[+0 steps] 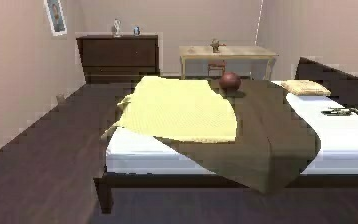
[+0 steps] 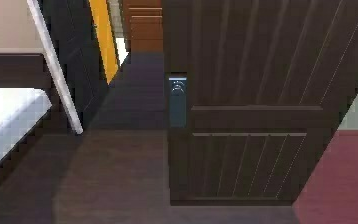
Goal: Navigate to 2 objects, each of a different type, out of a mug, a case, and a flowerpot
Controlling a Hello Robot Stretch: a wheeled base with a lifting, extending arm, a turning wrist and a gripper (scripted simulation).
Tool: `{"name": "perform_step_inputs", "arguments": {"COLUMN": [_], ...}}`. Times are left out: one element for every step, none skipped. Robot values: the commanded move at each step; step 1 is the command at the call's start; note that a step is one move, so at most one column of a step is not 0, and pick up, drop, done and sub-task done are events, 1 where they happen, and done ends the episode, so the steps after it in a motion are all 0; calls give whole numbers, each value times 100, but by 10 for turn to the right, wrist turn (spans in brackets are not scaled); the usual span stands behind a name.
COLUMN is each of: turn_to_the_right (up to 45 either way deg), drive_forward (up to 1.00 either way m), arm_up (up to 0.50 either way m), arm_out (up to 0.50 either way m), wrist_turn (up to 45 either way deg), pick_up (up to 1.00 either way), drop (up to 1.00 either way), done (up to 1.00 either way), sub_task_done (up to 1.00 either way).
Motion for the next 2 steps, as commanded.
{"name": "perform_step_inputs", "arguments": {"turn_to_the_right": [450,450], "drive_forward": [0,0], "arm_up": [0,0], "arm_out": [0,0], "wrist_turn": [0,0], "pick_up": [0,0], "drop": [0,0], "done": [0,0], "sub_task_done": [0,0]}}
